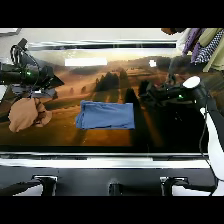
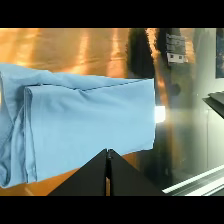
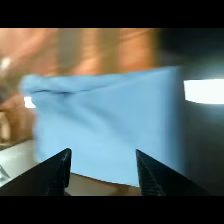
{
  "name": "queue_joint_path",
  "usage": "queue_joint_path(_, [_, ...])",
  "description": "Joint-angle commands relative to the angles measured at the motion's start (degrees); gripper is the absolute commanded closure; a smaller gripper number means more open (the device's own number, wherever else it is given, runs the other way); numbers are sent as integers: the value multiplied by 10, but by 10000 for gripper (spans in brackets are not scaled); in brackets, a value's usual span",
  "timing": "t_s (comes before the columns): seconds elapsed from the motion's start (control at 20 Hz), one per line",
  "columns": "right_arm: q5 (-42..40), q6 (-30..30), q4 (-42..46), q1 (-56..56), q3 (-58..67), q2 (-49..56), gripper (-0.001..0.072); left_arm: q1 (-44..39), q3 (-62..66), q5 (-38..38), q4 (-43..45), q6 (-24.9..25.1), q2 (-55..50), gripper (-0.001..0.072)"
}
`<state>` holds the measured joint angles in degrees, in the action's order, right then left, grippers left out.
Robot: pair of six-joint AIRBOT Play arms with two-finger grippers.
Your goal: Fold the clothes and pants, and hang the long-sleeved shirts on hangers.
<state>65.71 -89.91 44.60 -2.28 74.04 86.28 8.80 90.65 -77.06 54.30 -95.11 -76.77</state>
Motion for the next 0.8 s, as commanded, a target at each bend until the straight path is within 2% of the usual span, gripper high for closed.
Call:
queue_joint_path(0.0, [17,38,9,-27,-20,48,233,0,0,1,0,9,0,690])
queue_joint_path(0.25, [12,67,-9,19,-20,127,242,0,0,1,4,9,0,690])
queue_joint_path(0.5, [-12,71,-9,68,-20,143,254,0,0,1,4,9,-2,690])
queue_joint_path(0.6, [-12,70,-9,81,-20,143,331,0,0,1,4,9,-2,690])
queue_joint_path(0.7, [-11,70,-21,83,-20,143,473,0,0,1,4,9,-2,690])
queue_joint_path(0.75, [-11,70,-32,81,-19,141,568,0,0,1,4,9,-2,690])
